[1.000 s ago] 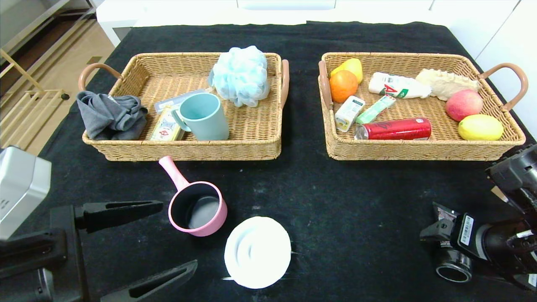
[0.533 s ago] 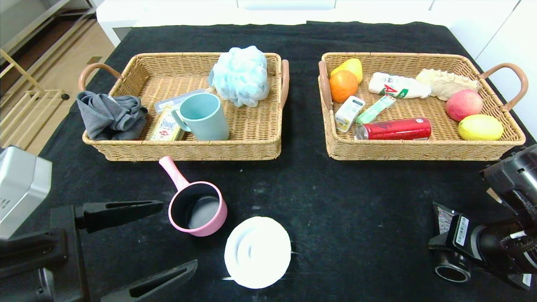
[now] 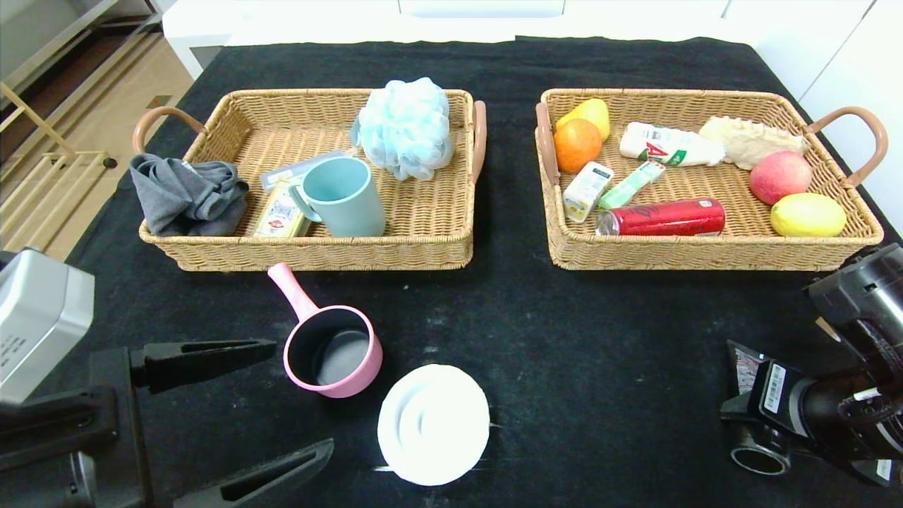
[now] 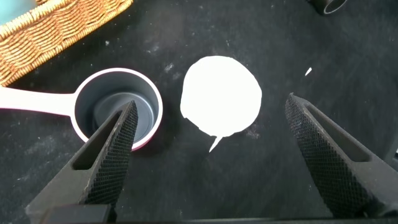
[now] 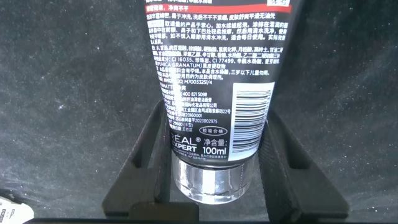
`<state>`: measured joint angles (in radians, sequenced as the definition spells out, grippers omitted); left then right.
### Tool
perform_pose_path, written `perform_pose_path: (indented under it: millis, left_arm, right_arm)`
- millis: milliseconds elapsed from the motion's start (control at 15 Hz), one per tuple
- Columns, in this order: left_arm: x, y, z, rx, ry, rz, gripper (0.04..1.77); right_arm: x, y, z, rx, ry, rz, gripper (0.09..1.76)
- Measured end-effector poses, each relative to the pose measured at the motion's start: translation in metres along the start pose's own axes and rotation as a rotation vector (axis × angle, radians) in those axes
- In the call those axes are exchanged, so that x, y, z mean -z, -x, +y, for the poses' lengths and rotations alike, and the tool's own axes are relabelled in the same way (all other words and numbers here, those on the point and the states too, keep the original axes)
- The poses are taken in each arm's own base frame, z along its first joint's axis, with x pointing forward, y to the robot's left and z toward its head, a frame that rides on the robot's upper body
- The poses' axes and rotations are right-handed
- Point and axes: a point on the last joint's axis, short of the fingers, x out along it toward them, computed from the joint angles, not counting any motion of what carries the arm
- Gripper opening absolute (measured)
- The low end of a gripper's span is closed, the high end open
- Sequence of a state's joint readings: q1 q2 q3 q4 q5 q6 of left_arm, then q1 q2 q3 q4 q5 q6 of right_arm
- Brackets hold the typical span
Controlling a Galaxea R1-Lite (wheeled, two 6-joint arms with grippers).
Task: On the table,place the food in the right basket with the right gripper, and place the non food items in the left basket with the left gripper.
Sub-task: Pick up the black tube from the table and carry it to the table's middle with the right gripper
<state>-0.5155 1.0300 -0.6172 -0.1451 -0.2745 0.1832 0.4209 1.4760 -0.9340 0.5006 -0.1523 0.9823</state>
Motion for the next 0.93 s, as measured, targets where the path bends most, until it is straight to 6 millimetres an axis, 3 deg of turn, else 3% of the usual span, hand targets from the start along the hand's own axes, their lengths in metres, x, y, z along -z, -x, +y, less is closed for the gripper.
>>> perform_pose_path:
  millis: [267,600,933]
  left_arm:
    - [0.0,0.0,0.0,0.0,0.0,0.0,1.72]
    - [0.001,0.0,0.0,0.002,0.001,0.002,1.72]
    - [0.001,-0.001,0.0,0.002,0.002,0.004,1.72]
  right_arm:
    - [0.002,0.006,0.001,-0.024,0.025,0.0,0.86]
    - [0.008,0.03,0.006,-0.097,0.118,-0.027,0.86]
    - [0.013,0.055,0.026,-0.174,0.267,-0.029,0.86]
